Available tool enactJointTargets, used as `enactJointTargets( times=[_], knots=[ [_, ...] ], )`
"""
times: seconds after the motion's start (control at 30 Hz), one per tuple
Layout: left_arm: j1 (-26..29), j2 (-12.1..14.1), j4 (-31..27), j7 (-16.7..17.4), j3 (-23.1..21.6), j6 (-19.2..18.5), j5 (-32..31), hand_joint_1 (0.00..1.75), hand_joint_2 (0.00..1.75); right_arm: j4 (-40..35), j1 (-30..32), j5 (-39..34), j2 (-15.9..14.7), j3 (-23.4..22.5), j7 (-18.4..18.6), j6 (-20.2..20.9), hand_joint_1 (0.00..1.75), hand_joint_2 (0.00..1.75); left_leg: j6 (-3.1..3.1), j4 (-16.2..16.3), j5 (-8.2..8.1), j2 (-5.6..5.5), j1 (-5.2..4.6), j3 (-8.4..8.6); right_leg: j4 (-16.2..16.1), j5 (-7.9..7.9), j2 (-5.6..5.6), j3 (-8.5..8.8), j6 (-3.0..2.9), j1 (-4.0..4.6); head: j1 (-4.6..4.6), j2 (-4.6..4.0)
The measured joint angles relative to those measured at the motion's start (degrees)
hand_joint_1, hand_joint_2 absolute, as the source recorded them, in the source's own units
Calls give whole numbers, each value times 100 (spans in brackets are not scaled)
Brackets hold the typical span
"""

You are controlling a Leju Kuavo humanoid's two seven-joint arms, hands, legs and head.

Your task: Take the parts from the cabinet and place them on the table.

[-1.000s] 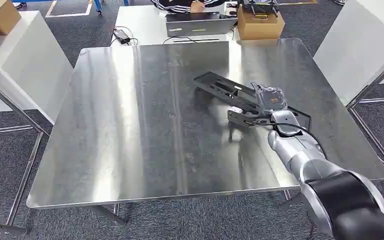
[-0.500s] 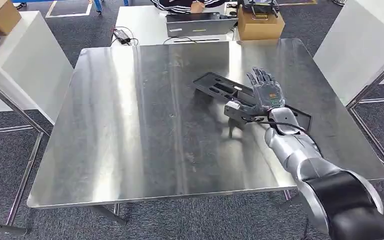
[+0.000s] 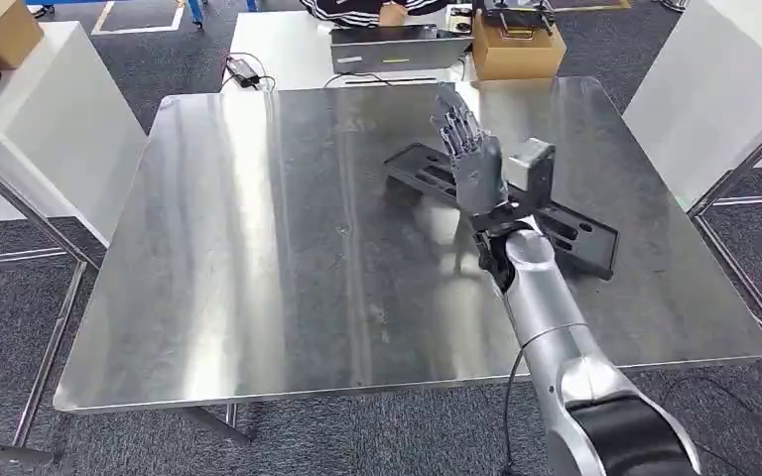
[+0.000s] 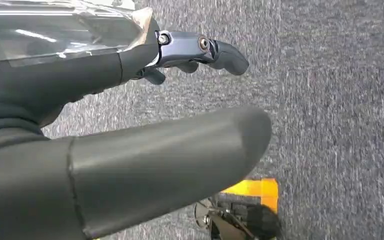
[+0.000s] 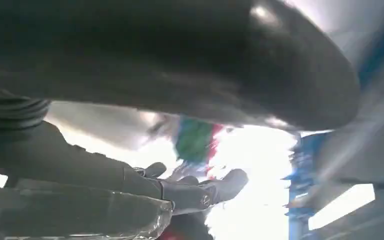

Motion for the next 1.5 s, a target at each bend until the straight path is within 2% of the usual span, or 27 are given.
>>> enactJointTargets(
  times=[0.07, 0.23, 0.33, 0.4, 0.47, 0.63, 0.77, 0.9, 1.07, 1.17, 1.2, 1.23, 1.27, 1.3, 1.33, 1.4, 1.47, 1.5],
  knots=[
    [0, 7, 0, 2, 24, 41, 0, 0, 0, -533, 274, -520, 42, 75, 53, 431, 0, 0, -1, 0, -1, 3, -1, 0, 0, 0, 4, 0, 0, 0, 0, 0],
    [2, 13, 2, 2, 76, 76, 0, 0, 0, -1259, 619, -704, 107, 173, 110, 577, 0, 0, -2, 0, -1, 2, -1, 1, 0, 0, 3, -1, 0, -1, 0, 0],
    [2, 17, 4, 6, 114, 135, 15, 0, 0, -1542, 775, -1035, 116, 234, 103, 893, 0, 0, -1, 0, 0, 4, -1, 3, 0, 1, 3, 2, 0, -1, 0, 0],
    [4, 28, 4, 9, 131, 197, 15, 0, 0, -1986, 1043, -1315, 146, 348, 64, 1185, 0, 0, -1, 0, -1, 3, -1, 3, 0, 0, 3, 1, 0, -1, -2, 0],
    [2, 44, 4, 9, 138, 225, 15, 0, 0, -2338, 1275, -1328, 179, 437, -30, 1238, 0, 0, -3, 1, -3, 2, -1, 3, -1, 0, 2, 0, 0, -1, 0, 0],
    [11, 72, 7, -26, 153, 245, 11, 0, 0, -3103, 1756, -1148, 186, 610, -181, 1148, 0, 0, -12, 0, -9, 5, -1, 2, -2, -1, 6, -3, -1, 0, 0, 0],
    [15, 96, 7, -155, 155, 273, -7, 0, 0, -3634, 2153, -825, 170, 678, -490, 887, 0, 0, -15, 1, -13, 2, -1, 2, -5, -1, 4, -1, -1, -2, 0, 0],
    [15, 140, 7, -225, 155, 184, -76, 0, 0, -4069, 2503, -644, 131, 676, -553, 542, 0, 0, -12, 2, -17, 2, -9, 2, -5, -2, 6, -2, 0, -15, 0, 0],
    [13, 186, 7, -249, 153, 120, -144, 0, 0, -4412, 2798, -626, 103, 601, -566, 332, 0, 0, 25, 18, -41, 2, -30, 1, -7, -14, 6, 3, 21, -37, -2, 0],
    [10, 201, 7, -269, 153, 65, -166, 0, 0, -4527, 2922, -589, 92, 495, -570, 256, 0, 0, 74, 36, -72, 3, -44, 2, -13, -33, 7, 16, 54, -52, 0, 0],
    [9, 210, 7, -269, 151, 61, -177, 0, 0, -4562, 2962, -572, 92, 461, -570, 250, 0, 0, 94, 42, -53, 1, -54, 5, -16, -16, 6, 24, 88, -56, -2, 0],
    [8, 210, 7, -269, 151, 59, -201, 0, 0, -4610, 3004, -538, 92, 428, -570, 250, 0, 0, 114, 12, -38, 2, -52, 20, -38, -12, 7, 35, 97, -44, -2, 0],
    [5, 186, 7, -265, 149, 50, -219, 0, 0, -4680, 3058, -493, 98, 389, -570, 250, 0, 0, 137, -108, 12, 24, 47, 93, -9, -71, 5, 14, 101, 12, -4, 0],
    [2, 188, 7, -258, 142, 44, -227, 0, 0, -4737, 3114, -462, 101, 339, -570, 252, 0, 0, 144, -152, 25, 33, 34, 133, 133, -175, 3, -27, 104, -13, -7, 0],
    [-3, 197, 7, -245, 140, 28, -227, 0, 0, -4776, 3134, -427, 105, 293, -579, 254, 0, 0, 153, -153, 29, 38, 52, 140, 472, -359, 2, -176, 80, -21, 24, 0],
    [-11, 195, 9, -219, 133, 2, -245, 0, 0, -4820, 3242, -344, 114, 204, -579, 256, 0, 0, 151, -152, 29, 43, 64, 122, 1442, -737, 1, -643, 84, -69, 26, 0],
    [-10, 195, 9, -205, 133, 2, -260, 0, 0, -4833, 3328, -329, 116, 171, -579, 258, 0, 0, 141, -150, 35, 43, 75, 115, 1765, -786, 1, -797, 144, -104, 26, 0],
    [-9, 195, 9, -199, 133, 2, -260, 0, 0, -4838, 3360, -316, 114, 147, -579, 258, 0, 0, 128, -149, 40, 43, 92, 115, 1696, -708, -1, -762, 210, -131, 26, 0]
  ],
)
